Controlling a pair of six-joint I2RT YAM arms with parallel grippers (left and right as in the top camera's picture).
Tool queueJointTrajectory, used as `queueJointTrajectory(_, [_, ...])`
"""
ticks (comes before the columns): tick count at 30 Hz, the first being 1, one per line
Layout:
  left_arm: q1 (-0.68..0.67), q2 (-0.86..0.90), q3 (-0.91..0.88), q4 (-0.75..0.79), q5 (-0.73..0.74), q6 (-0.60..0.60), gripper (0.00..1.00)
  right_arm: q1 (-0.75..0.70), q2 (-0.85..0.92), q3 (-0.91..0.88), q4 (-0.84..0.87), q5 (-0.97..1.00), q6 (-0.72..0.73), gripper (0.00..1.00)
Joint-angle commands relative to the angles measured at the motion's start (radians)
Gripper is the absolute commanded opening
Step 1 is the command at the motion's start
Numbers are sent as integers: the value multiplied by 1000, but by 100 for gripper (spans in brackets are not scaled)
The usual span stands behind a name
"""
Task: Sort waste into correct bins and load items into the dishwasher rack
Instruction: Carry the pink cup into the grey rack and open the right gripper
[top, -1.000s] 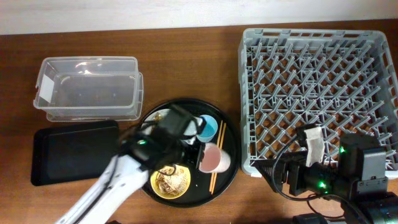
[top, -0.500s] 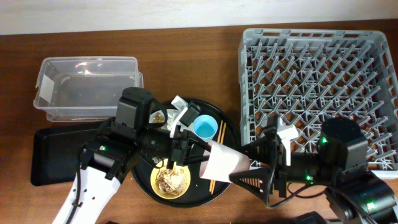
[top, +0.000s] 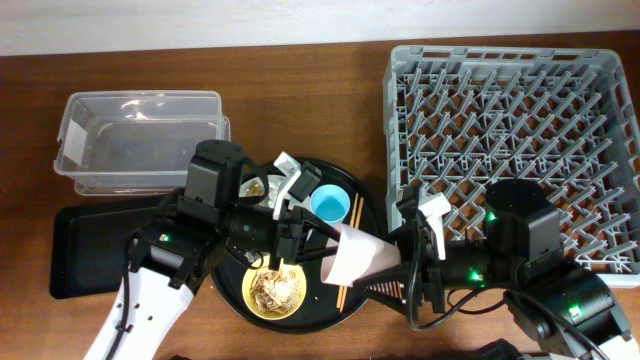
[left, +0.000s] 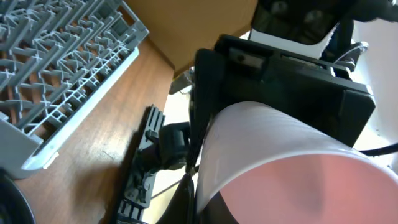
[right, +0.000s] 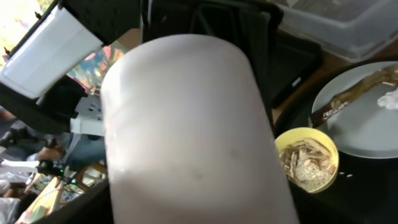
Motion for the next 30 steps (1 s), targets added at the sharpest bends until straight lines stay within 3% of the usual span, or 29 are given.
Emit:
queueJointTrajectory(1, [0, -9, 11, 1, 13, 15, 0, 6, -2, -5, 9, 42, -6, 60])
queueJointTrajectory(5, [0, -9, 11, -18, 6, 16, 52, 4, -21, -3, 8, 125, -6, 60])
queueJointTrajectory(7, [0, -9, 11, -43, -47, 16, 69, 4, -36, -1, -10, 183, -5, 59])
queueJointTrajectory(9, [0, -9, 11, -111, -164, 15, 99, 4, -63, 11, -77, 302, -5, 57])
queueJointTrajectory(13, [0, -9, 11, -266, -503, 15, 99, 4, -92, 67, -278, 640, 84, 55])
queueJointTrajectory(19, [0, -9, 11, -274, -539, 15, 99, 4, -56, 79, -520, 1122, 291, 55])
queueJointTrajectory(26, [0, -9, 11, -285, -539, 16, 99, 4, 231, 79, -549, 1176, 309, 55])
queueJointTrajectory(30, [0, -9, 11, -322, -583, 16, 99, 4, 431, 79, -527, 1101, 252, 60])
